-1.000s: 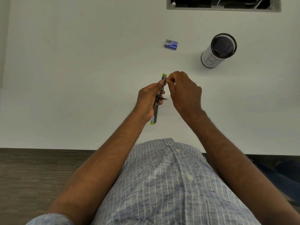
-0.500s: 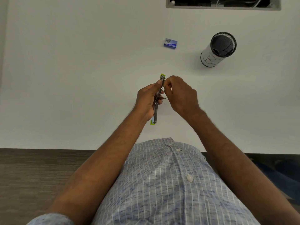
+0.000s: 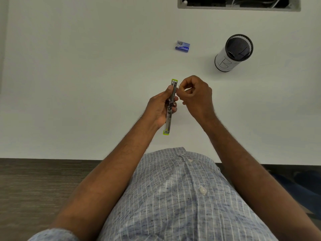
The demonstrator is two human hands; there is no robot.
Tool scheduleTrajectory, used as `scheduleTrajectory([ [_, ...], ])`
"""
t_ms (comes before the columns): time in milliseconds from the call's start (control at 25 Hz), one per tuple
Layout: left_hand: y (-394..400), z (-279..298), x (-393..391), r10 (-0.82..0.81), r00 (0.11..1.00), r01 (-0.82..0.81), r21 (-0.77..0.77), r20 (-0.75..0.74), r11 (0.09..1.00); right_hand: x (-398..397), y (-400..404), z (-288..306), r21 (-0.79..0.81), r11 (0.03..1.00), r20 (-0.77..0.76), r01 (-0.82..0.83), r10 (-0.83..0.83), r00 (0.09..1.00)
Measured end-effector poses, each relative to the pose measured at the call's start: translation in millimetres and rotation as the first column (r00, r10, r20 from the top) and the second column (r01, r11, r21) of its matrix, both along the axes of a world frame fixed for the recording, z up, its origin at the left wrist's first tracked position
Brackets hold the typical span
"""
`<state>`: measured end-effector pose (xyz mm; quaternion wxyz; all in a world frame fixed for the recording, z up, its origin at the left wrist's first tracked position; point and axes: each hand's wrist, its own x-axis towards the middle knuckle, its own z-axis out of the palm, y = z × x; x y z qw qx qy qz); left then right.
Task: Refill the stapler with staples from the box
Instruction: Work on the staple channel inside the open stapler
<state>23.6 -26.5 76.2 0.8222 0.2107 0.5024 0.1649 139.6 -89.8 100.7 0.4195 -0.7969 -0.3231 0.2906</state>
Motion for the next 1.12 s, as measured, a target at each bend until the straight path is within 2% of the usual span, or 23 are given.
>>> scheduleTrajectory([
  [480,-1,2,3,-0.004,1.0,0.005,-0.038,0.01,0.999,2,2,-3,0.017,1.0,-0.032,-0.019,0.02,0.999],
  [680,1,0,2,-0.022,1.0,0.022,-0.047,0.013,0.999,3,-3,-14,0.037,0.997,-0.069,0.07,-0.068,0.995],
  [920,6,-12,-5,0.015,1.0,-0.016,-0.067,-0.024,0.998,13,-19,-48,-0.037,0.989,0.121,0.145,-0.14,0.983],
  [1120,5,-22,-12,0.04,0.998,-0.045,-0.083,-0.052,0.996,14,-30,-73,-0.181,0.983,0.206,-0.026,0.064,0.976],
])
